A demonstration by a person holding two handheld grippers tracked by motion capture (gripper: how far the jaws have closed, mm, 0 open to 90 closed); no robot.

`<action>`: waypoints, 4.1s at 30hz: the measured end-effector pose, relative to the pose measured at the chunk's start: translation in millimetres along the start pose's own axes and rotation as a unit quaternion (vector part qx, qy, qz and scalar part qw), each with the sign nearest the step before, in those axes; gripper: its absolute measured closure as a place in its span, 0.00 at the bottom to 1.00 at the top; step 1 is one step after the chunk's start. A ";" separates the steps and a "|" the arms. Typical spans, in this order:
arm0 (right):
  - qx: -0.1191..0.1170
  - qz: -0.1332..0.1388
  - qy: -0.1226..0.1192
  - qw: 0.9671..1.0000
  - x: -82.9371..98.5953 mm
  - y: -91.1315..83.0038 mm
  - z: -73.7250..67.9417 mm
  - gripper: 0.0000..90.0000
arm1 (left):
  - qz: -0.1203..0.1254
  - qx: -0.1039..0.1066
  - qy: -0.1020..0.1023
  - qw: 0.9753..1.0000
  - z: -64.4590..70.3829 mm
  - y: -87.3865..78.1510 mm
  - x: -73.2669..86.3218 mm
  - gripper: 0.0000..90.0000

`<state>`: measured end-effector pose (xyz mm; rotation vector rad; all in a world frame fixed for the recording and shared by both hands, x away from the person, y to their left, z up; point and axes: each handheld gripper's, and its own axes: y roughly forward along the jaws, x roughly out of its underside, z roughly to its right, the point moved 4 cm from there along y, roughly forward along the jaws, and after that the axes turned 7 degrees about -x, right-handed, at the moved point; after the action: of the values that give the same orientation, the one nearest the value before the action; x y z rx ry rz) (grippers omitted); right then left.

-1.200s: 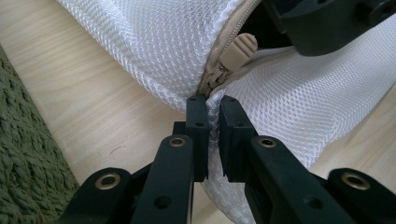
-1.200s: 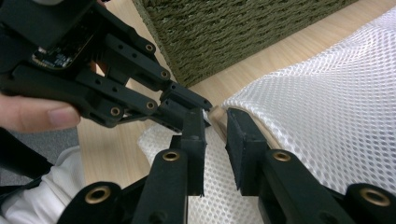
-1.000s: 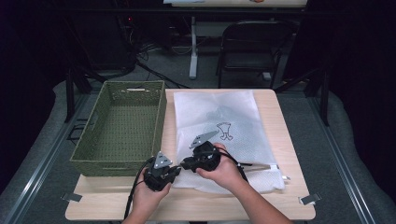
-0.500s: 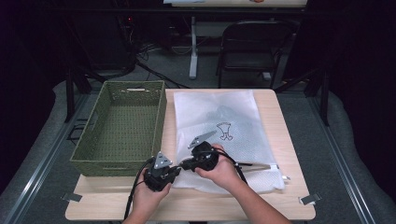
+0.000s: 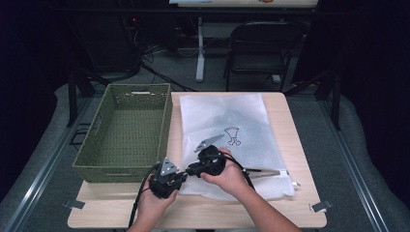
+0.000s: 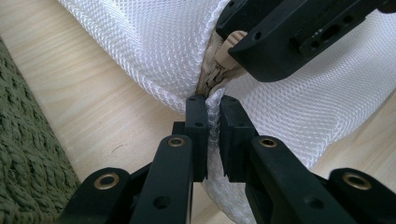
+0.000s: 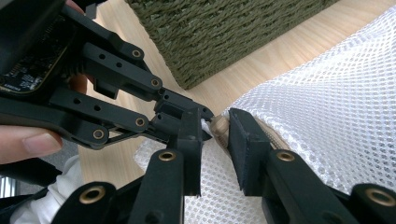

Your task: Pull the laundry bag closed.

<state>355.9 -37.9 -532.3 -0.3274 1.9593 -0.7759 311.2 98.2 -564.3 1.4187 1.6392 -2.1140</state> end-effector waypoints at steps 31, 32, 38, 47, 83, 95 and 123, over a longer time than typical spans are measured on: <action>0.008 0.008 -0.029 1.000 4.4 -1.6 -6.9 0.97 | -0.004 0.063 -0.061 0.996 -6.6 7.6 11.0 0.56; 0.007 0.010 -0.028 1.000 4.3 -2.0 -7.0 0.97 | -0.006 0.064 -0.060 0.996 -7.0 8.4 11.2 0.56; 0.003 0.017 -0.024 1.000 5.9 -3.3 -6.8 0.97 | -0.001 0.082 -0.068 0.994 -5.8 9.8 8.7 0.57; -0.003 0.007 -0.010 1.000 14.4 0.2 -1.1 0.96 | 0.004 0.076 -0.068 0.995 -7.6 6.6 7.9 0.61; 0.014 -0.007 0.013 1.000 20.8 7.0 4.1 0.97 | 0.015 0.059 -0.076 0.995 -6.2 2.8 6.6 0.79; 0.020 -0.012 0.024 0.999 25.5 8.7 5.9 0.97 | 0.010 0.042 -0.067 0.997 -2.0 2.7 5.3 0.93; 0.054 -0.024 0.034 0.998 59.6 -16.8 23.4 0.97 | 0.003 0.070 -0.100 0.993 -7.1 7.1 9.4 0.67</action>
<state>345.0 -90.8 -570.5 -0.2877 1.9698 -0.9301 314.3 105.1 -575.8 1.1977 1.4397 -2.3213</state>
